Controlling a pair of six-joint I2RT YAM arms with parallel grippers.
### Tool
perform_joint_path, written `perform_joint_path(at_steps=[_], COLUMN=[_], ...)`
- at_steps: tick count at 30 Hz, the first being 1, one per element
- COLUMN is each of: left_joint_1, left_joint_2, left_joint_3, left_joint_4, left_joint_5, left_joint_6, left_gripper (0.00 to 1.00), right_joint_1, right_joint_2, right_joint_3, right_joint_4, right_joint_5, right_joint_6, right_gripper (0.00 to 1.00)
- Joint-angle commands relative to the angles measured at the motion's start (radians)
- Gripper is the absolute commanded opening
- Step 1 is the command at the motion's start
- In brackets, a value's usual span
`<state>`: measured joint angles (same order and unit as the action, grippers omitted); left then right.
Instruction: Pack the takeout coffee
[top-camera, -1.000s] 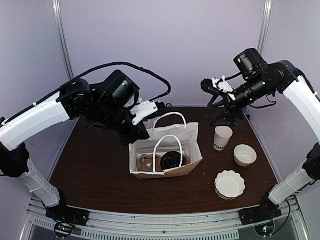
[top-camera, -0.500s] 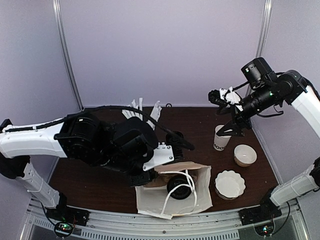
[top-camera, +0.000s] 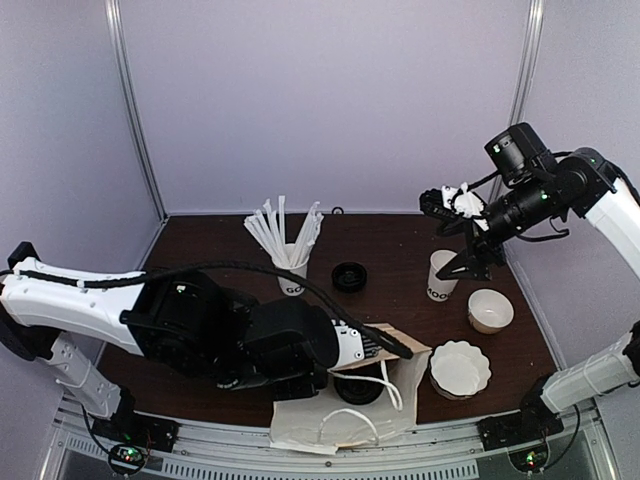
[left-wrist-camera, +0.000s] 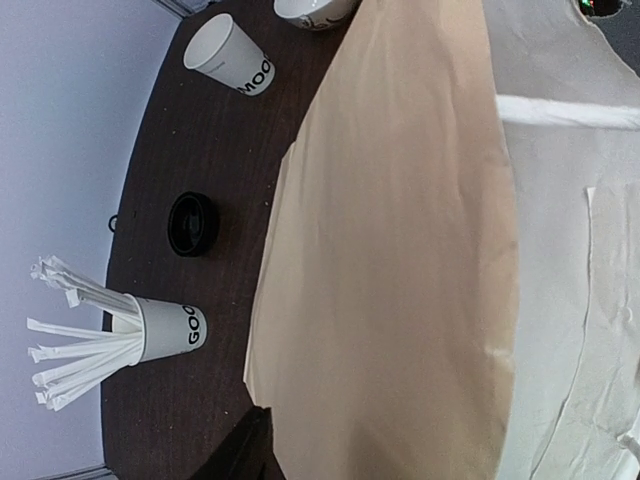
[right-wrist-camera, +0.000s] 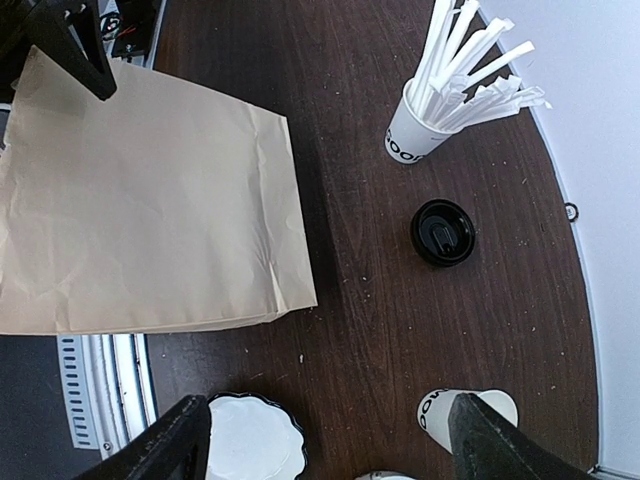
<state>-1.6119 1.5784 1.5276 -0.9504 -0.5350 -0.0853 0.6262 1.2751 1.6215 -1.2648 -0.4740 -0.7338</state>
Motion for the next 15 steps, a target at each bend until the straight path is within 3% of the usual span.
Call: perform_joint_path(at_steps=[1,4,10,12,15], left_joint_1=[0.004,0.033,0.182,0.209,0.225], left_joint_2=[-0.014,-0.035,-0.074,-0.083,-0.080], left_joint_3=[-0.002,-0.011,-0.067,-0.087,-0.089], left_joint_4=[0.070,0.102,0.176,0.214,0.241], left_joint_5=[-0.065,-0.032,0.189,0.244,0.295], left_joint_6=[-0.002,0.008,-0.017,-0.032,-0.049], left_gripper=[0.41,0.34,0.29,0.27,0.24], right_joint_1=[-0.004,-0.003,0.058,0.117,0.237], right_joint_2=[-0.031,-0.035,0.035,0.056,0.095], right_joint_3=[0.003,0.069,0.222,0.228,0.212], right_joint_4=[-0.002,-0.043,-0.178,-0.206,-0.241], right_joint_5=[0.004,-0.055,-0.236,-0.229,-0.099], right_joint_6=[-0.009,-0.024,-0.084,-0.117,-0.209], right_gripper=[0.85,0.81,0.66,0.64,0.61])
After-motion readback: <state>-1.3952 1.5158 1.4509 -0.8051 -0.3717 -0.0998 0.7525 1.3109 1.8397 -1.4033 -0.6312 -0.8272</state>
